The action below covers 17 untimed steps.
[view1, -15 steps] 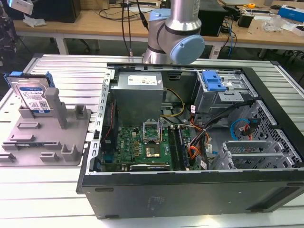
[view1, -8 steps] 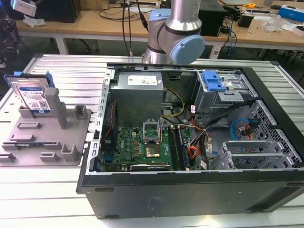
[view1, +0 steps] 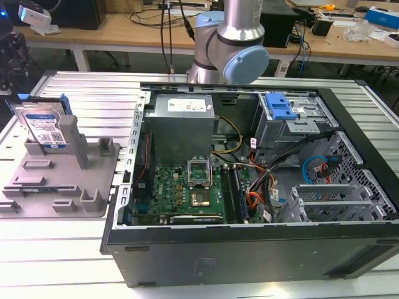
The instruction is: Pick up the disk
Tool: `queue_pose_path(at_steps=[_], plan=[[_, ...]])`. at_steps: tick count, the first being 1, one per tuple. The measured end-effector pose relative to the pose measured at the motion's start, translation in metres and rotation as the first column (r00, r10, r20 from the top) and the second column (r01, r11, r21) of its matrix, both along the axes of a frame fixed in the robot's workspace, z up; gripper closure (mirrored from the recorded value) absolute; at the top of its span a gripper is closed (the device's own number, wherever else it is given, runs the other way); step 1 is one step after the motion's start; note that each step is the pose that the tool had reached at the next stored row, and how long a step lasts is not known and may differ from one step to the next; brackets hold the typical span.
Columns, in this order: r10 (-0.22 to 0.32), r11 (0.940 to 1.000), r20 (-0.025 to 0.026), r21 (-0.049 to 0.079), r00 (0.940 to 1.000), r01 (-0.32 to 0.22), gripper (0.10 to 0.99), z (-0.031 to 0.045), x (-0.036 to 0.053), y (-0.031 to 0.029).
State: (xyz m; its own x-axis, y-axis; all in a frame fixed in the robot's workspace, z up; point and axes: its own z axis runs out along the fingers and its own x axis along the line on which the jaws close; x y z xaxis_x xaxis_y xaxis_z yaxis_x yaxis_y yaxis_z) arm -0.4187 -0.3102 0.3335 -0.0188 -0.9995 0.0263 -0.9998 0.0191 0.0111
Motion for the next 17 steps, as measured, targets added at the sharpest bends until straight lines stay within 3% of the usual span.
queue_pose_path(at_steps=[3,10,12,13,17], plan=[[0.000,1.0000,-0.0001,0.000,1.0000,0.000,0.545,-0.0036,-0.0001,0.0000],[0.000,1.0000,-0.0001,0.000,1.0000,0.000,0.545,-0.0250,-0.0005,0.0000],[0.000,1.0000,-0.0002,0.000,1.0000,0.000,0.561,-0.0283,-0.0006,0.0000],[0.000,1.0000,-0.0002,0.000,1.0000,0.000,0.631,-0.0291,-0.0006,0.0000],[0.000,1.0000,-0.0001,0.000,1.0000,0.000,0.631,-0.0294,-0.0006,0.0000]])
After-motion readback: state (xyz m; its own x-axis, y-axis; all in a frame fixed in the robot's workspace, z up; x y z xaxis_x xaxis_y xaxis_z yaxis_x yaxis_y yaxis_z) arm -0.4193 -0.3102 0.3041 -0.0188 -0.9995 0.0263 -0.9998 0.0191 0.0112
